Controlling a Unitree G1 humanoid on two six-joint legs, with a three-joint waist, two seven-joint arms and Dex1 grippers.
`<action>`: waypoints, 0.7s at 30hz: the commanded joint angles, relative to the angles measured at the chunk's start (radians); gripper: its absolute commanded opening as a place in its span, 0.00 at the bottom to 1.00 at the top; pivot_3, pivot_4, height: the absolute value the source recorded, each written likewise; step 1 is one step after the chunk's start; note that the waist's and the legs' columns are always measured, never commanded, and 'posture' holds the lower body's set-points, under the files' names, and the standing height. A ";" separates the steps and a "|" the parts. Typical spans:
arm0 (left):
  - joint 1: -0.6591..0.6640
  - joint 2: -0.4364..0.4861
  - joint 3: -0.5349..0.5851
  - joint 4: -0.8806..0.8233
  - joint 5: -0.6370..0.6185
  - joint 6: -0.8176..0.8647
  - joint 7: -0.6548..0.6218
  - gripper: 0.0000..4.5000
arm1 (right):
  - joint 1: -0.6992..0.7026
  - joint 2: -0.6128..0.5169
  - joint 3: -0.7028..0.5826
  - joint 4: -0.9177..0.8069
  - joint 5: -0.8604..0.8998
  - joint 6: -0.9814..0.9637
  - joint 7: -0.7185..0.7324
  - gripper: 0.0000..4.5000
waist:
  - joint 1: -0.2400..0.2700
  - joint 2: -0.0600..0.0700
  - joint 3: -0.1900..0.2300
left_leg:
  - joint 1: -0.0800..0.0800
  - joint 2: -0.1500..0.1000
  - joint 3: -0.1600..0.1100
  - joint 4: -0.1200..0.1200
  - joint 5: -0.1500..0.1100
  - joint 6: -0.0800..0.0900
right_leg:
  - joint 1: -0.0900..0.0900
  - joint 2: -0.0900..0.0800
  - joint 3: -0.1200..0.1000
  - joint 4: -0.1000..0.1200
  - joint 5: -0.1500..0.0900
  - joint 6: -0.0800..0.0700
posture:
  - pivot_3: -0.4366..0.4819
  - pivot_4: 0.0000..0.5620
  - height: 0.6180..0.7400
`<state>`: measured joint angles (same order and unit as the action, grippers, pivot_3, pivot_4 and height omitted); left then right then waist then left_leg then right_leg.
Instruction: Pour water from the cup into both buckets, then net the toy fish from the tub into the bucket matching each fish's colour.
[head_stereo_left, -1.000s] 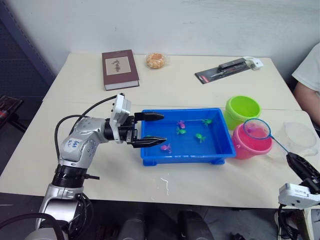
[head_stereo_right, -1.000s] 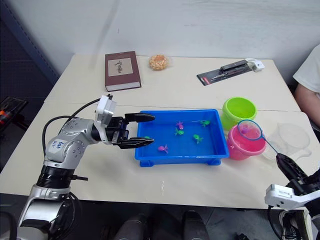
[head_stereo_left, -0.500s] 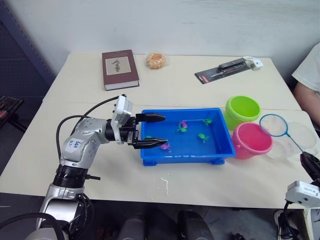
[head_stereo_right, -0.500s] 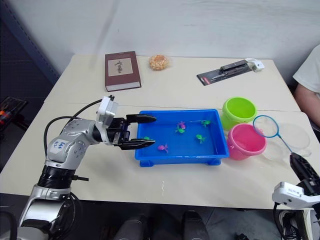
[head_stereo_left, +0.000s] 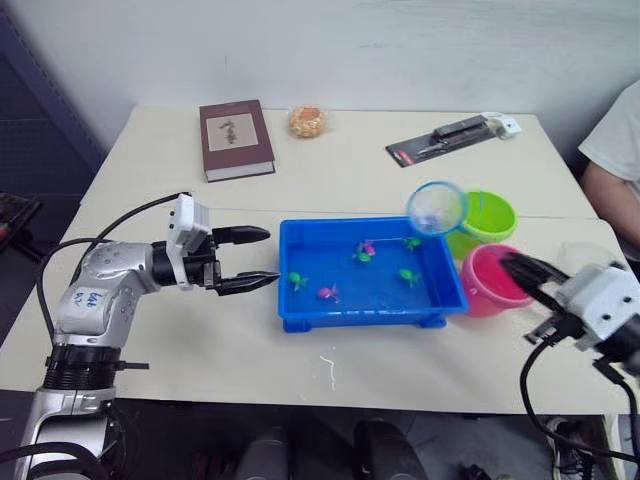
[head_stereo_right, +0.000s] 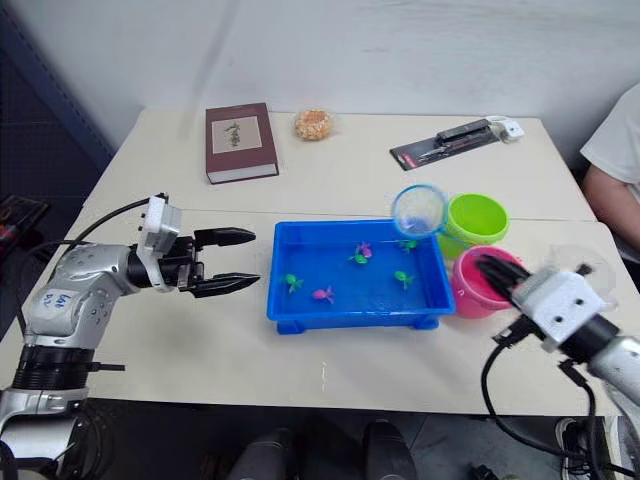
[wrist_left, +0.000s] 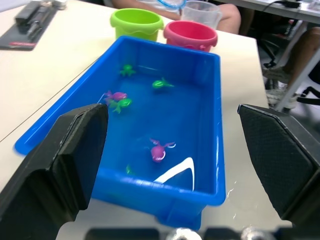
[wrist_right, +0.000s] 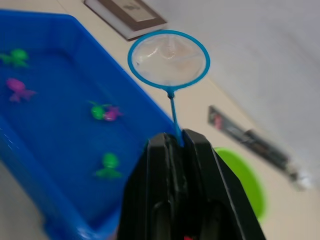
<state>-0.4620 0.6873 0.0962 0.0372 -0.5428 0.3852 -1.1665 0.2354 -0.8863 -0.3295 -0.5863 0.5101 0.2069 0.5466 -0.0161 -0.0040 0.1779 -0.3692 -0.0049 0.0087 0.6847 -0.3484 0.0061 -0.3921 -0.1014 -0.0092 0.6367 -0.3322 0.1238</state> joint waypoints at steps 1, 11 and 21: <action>0.016 0.013 0.033 -0.042 -0.008 -0.015 0.006 0.99 | -0.052 -0.019 0.038 -0.059 0.132 0.288 -0.077 0.00 | 0.011 0.000 0.000 | 0.000 0.000 0.000 0.000 0.000 0.000 | 0.000 -0.001 0.000 0.000 0.000 0.000 | 0.48 0.27 0.99; 0.094 0.012 0.071 -0.111 -0.021 -0.018 0.023 0.99 | -0.319 -0.081 0.103 -0.029 0.242 0.842 -0.228 0.00 | 0.014 0.000 0.000 | -0.001 -0.001 -0.001 0.000 0.000 0.000 | -0.001 -0.004 -0.003 -0.001 0.000 0.000 | 0.48 0.27 0.99; 0.086 -0.013 0.060 -0.153 -0.025 -0.002 0.060 0.99 | -0.508 -0.128 0.397 0.065 -0.031 0.806 -0.171 0.00 | 0.014 0.000 0.000 | -0.002 -0.001 0.000 0.000 0.000 0.000 | -0.002 -0.001 -0.003 -0.001 0.000 0.000 | 0.48 0.27 0.99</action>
<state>-0.3684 0.6747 0.1445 -0.0729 -0.5467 0.3850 -1.1145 -0.2458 -1.0068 0.0505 -0.5221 0.5324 1.0275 0.3727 -0.0022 -0.0042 0.1780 -0.3717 -0.0062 0.0087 0.6845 -0.3485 0.0063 -0.3941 -0.1025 -0.0125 0.6355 -0.3321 0.1237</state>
